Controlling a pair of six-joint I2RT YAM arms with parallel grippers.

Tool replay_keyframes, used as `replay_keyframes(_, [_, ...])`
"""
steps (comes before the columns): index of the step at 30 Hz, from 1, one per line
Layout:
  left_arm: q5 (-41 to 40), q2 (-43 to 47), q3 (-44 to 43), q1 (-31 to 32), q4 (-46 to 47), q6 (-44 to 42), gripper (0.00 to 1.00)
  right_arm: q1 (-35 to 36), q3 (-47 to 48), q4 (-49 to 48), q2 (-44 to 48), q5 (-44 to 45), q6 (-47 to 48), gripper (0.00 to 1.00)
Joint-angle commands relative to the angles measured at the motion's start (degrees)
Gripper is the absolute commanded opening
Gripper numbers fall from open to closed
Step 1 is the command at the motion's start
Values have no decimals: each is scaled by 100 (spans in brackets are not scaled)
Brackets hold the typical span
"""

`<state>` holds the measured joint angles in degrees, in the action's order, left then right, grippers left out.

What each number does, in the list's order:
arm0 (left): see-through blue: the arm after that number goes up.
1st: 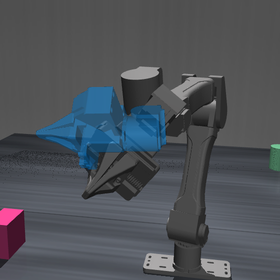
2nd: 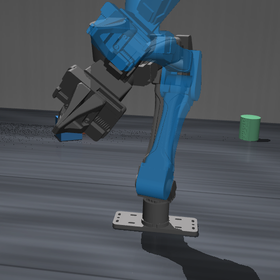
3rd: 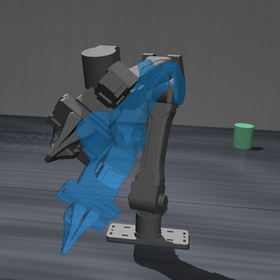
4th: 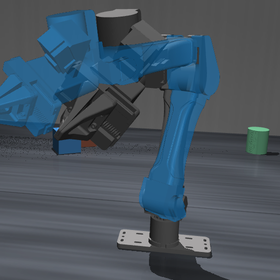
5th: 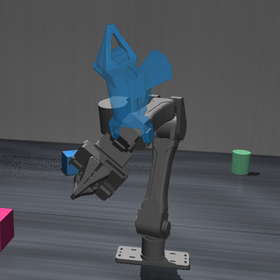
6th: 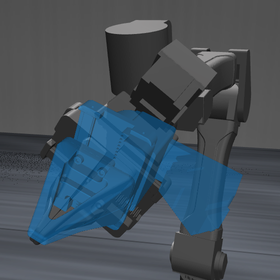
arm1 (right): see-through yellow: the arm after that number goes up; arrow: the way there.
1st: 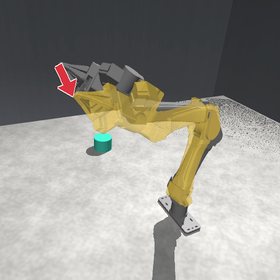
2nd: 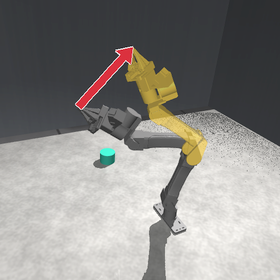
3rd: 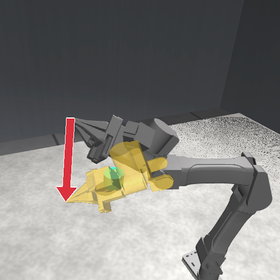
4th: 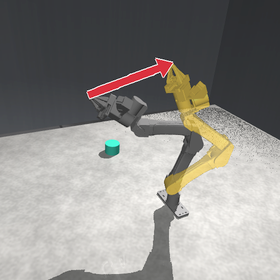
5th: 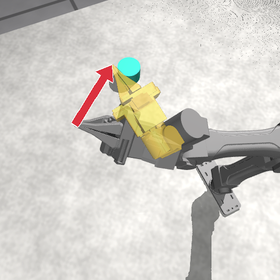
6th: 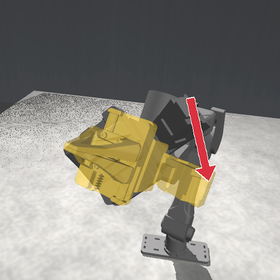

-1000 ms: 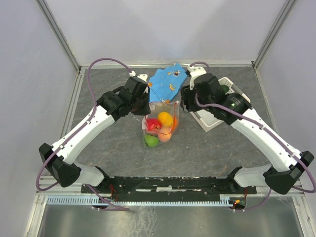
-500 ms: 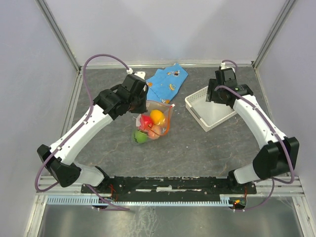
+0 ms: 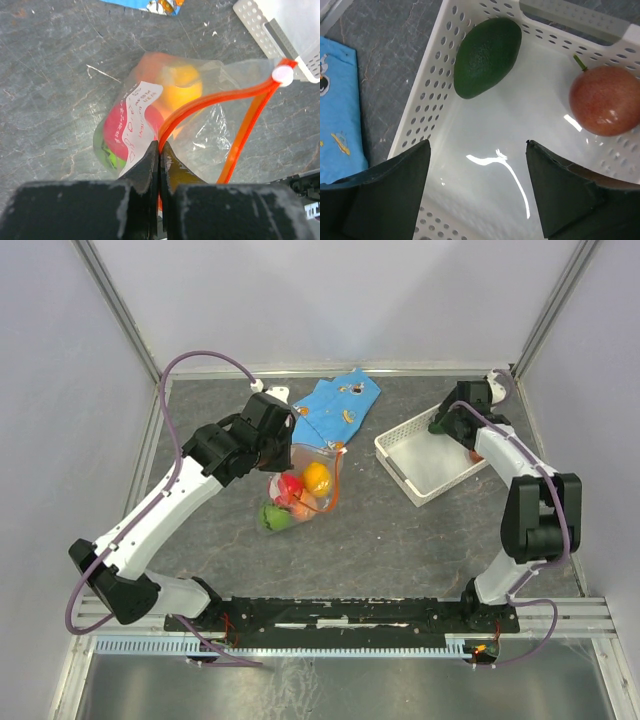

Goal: Place the food in the zip-top bag and seal the zipper
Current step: Pick up the fake fruit from the bin.

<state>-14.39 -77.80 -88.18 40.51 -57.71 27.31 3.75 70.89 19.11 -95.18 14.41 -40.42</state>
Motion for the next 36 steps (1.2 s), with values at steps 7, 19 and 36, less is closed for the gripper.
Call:
replay_keyframes(7, [337,273,334,-8,423,77,3,-426,-29,-1581,-817,-126,-1223,83])
replay_keyframes(19, [267,221,442,-13,393,160,3,-634,202,-2033,-1692,-373,-1817,77])
replay_keyframes(36, [275,179,538,-8,368,239,3,-810,-19,-2342,-2115,-498,-1714,81])
